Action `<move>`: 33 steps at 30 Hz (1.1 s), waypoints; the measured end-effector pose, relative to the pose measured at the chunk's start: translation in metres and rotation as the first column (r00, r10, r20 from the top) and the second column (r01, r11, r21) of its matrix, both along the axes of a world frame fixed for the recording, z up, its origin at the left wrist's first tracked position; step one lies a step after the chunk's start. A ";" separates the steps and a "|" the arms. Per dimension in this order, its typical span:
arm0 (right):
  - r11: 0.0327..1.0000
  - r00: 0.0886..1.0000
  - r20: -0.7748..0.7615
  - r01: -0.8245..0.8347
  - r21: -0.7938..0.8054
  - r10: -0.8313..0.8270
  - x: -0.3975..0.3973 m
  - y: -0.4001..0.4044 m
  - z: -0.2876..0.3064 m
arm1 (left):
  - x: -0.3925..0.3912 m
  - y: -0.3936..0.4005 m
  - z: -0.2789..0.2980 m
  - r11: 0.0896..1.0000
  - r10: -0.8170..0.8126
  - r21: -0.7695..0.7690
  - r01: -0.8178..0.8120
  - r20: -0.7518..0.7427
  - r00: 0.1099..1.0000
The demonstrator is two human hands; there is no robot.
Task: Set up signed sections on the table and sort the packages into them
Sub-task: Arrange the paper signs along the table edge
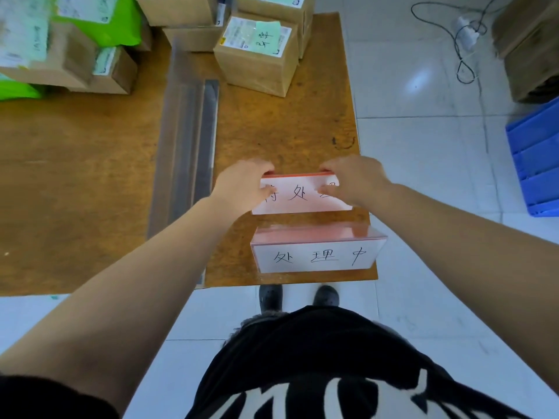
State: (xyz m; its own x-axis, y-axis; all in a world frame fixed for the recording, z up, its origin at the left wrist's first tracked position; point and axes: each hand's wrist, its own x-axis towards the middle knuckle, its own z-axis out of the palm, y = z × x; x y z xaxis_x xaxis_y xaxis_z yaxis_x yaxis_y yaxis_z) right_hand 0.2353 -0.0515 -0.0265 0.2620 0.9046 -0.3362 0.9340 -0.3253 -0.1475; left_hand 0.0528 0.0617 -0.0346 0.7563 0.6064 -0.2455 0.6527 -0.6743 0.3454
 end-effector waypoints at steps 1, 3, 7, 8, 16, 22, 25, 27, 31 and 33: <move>1.000 1.000 0.003 -0.005 0.002 0.005 -0.001 -0.001 0.001 | -0.001 -0.001 0.001 1.000 0.005 0.000 -0.005 0.000 1.000; 1.000 1.000 -0.002 -0.006 0.024 0.006 -0.003 -0.003 0.006 | -0.004 -0.004 0.005 1.000 0.024 0.002 -0.024 0.019 1.000; 0.992 1.000 0.005 -0.024 0.123 0.023 -0.004 -0.012 0.018 | -0.013 -0.014 0.018 0.998 0.036 0.049 -0.040 0.085 0.996; 0.990 1.000 0.004 -0.031 0.138 0.031 -0.004 -0.015 0.020 | -0.016 -0.018 0.021 0.997 0.034 0.061 -0.040 0.097 0.995; 0.990 0.998 -0.043 -0.041 0.132 0.047 -0.016 -0.056 0.029 | -0.041 -0.062 0.032 0.997 0.066 0.029 -0.070 0.099 0.993; 0.996 0.995 -0.084 -0.046 0.077 0.053 -0.028 -0.090 0.016 | -0.057 -0.091 0.015 0.995 0.103 -0.019 -0.102 0.093 0.990; 0.997 0.996 -0.088 -0.013 0.078 0.020 -0.026 -0.105 0.008 | -0.065 -0.100 0.004 0.982 0.190 -0.030 -0.187 0.152 0.970; 0.997 0.998 -0.025 -0.056 0.057 0.057 -0.025 -0.112 0.003 | -0.069 -0.105 -0.003 0.980 0.199 -0.014 -0.199 0.140 0.970; 0.993 0.999 -0.003 -0.032 0.118 0.032 -0.029 -0.114 -0.001 | -0.069 -0.112 -0.008 0.973 0.222 0.026 -0.229 0.170 0.960; 0.991 0.994 0.067 -0.091 0.101 0.085 -0.034 -0.110 -0.001 | -0.066 -0.115 -0.008 0.972 0.221 0.046 -0.232 0.167 0.961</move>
State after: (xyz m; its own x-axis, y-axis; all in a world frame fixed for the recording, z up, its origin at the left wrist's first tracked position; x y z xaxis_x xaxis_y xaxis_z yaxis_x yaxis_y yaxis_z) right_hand 0.2018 -0.1619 -0.0275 0.1970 0.9542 -0.2251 0.9668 -0.2272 -0.1170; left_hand -0.0137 -0.0529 -0.0429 0.6235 0.7770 -0.0872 0.7309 -0.5396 0.4179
